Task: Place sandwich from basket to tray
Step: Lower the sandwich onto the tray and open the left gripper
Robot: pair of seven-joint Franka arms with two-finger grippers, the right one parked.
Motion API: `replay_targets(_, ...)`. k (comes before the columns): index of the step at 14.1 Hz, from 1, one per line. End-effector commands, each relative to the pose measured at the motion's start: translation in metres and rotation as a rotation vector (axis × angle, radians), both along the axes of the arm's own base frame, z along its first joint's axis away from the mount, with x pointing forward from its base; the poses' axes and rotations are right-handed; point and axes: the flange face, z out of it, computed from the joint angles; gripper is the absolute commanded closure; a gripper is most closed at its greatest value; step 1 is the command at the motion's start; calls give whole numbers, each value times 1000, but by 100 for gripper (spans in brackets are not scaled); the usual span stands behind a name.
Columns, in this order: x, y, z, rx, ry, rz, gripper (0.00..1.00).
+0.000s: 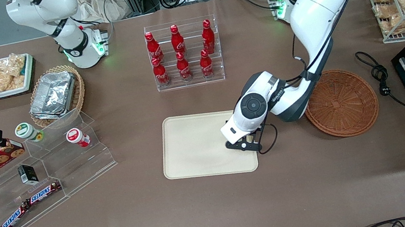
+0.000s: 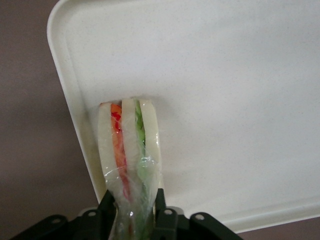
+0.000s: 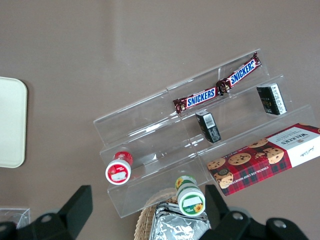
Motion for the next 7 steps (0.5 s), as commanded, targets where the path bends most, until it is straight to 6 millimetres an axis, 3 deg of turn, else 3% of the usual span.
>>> replay_targets(1,7,-4,3,5,-24,16,1)
replay_targets(4,10,3,18,23,-14,30,1)
replay_targets(5,10,7,30,45,-8,31,1)
replay_targets(7,21,14,72,74,-29,47,1)
